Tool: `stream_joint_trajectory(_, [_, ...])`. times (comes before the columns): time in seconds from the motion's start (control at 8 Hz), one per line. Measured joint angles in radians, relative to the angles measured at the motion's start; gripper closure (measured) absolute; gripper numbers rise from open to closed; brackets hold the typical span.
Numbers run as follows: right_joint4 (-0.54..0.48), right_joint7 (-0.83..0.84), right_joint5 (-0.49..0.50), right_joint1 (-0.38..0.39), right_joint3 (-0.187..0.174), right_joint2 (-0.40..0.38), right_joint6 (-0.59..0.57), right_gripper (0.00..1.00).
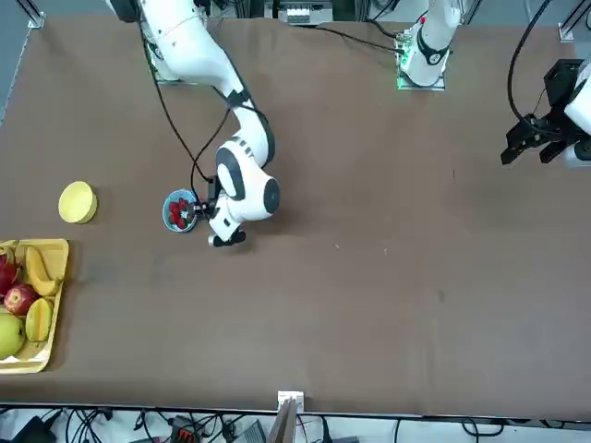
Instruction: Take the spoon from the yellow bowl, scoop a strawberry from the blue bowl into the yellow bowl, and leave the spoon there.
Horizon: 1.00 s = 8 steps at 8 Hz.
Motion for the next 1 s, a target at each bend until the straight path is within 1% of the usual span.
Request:
stream_joint_trajectory(0.38, [0.000, 0.029, -0.022, 0.020, -0.001, 0.010, -0.013, 0.89])
stream_joint_trajectory(1.0, [0.000, 0.073, -0.063, 0.024, -0.001, 0.044, -0.027, 0.89])
